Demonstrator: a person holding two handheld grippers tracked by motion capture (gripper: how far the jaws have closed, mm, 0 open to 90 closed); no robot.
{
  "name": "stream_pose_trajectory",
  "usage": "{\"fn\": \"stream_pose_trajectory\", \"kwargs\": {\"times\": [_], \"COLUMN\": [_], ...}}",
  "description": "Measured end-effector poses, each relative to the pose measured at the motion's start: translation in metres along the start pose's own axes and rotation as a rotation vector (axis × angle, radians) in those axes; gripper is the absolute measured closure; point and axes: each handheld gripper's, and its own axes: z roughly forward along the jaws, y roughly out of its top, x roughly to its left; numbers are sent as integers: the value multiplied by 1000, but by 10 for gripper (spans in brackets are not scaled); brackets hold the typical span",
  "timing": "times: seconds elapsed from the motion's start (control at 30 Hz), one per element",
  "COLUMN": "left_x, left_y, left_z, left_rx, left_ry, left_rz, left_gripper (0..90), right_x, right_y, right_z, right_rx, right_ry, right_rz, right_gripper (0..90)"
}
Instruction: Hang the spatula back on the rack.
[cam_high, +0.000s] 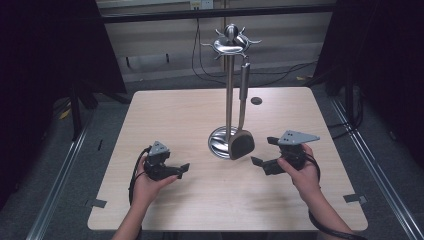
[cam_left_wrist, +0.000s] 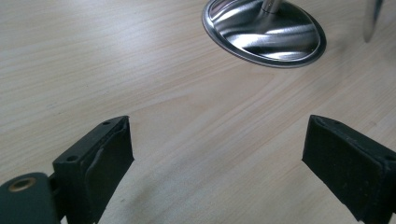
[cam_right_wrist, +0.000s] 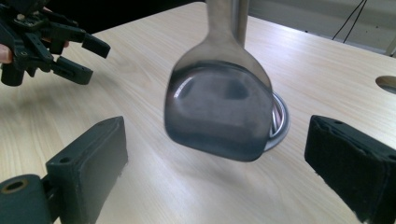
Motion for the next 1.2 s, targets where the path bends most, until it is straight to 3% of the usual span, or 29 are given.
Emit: {"fn": "stream_pose_trajectory", "kwargs": {"times": [1.03, 1.2], "left_x": [-2, -2], "left_y": [-2, -3], "left_z": [3, 5], "left_rx": [5, 11], "left_ry": [-2, -1], "left_rz": [0, 9], "left_gripper": [82, 82], "right_x": [-20, -24], "right_y": [-41, -47], "right_z": [-16, -16], "right_rx": [58, 69], "right_ry": [-22, -42], "right_rz": [56, 70], "right_gripper": [53, 49]}}
